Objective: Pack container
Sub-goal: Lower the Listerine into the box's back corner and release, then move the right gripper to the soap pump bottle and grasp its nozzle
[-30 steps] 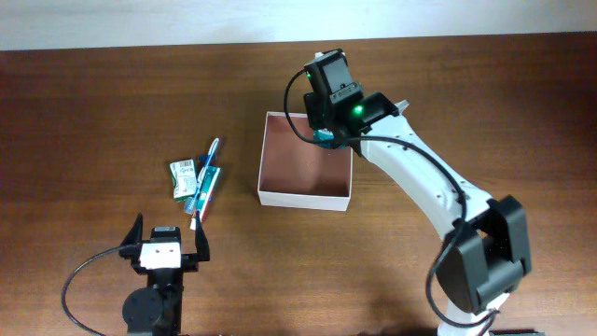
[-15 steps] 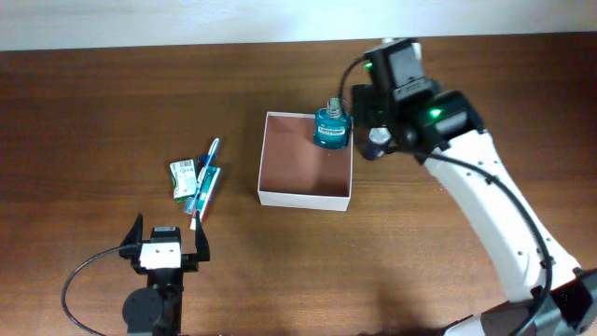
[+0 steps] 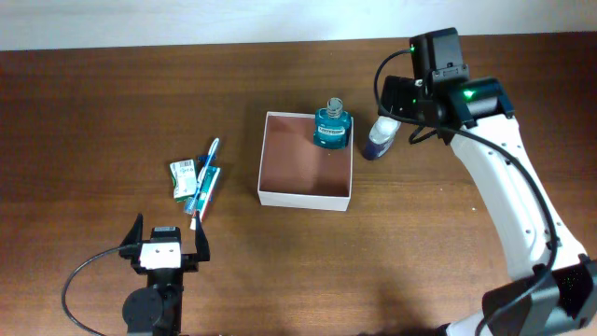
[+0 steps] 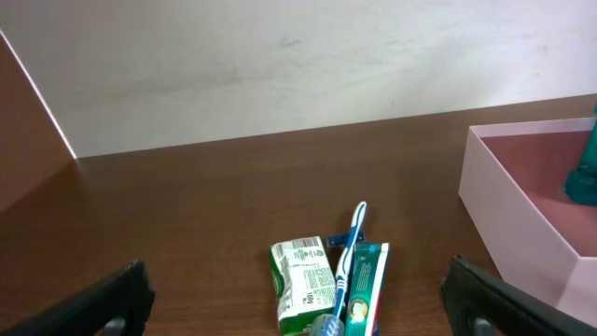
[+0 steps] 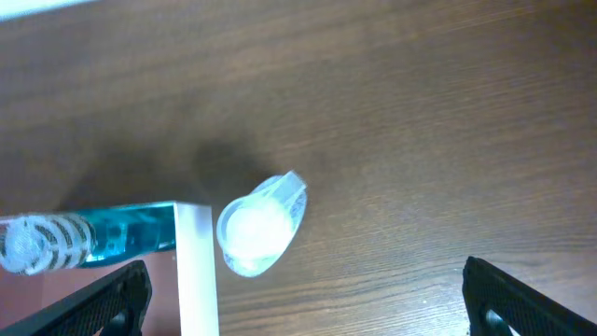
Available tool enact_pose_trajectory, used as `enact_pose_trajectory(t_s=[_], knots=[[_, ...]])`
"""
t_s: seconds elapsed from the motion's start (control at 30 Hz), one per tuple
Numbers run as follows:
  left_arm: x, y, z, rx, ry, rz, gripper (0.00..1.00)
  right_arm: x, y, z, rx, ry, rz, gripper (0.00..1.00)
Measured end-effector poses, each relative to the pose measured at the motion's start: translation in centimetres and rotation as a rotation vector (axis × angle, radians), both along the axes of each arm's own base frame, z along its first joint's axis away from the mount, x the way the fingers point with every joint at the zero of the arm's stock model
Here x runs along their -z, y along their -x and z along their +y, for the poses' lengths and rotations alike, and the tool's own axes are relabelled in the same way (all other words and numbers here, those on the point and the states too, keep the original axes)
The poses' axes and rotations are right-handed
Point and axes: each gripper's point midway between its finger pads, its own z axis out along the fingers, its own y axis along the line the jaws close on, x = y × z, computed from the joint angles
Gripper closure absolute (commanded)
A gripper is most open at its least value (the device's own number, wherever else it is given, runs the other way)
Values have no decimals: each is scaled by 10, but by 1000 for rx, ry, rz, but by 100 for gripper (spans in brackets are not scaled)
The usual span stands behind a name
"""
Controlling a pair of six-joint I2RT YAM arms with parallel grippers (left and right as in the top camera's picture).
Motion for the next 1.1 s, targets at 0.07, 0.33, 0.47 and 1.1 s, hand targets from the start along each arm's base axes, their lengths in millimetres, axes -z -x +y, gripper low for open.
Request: enact_pose_trajectory(t_s=[0.07,0.33,0.47,1.1], knots=[[0,0,0,0,0,0,1,6,-1,3,-40,10,18,1],[0,0,0,0,0,0,1,19,4,5,-72,22,73,0],[0,0,0,0,0,0,1,31,2,6,-22,-15,72,2],[0,0,0,0,0,0,1,79,-12,18,1,-98,60,32]])
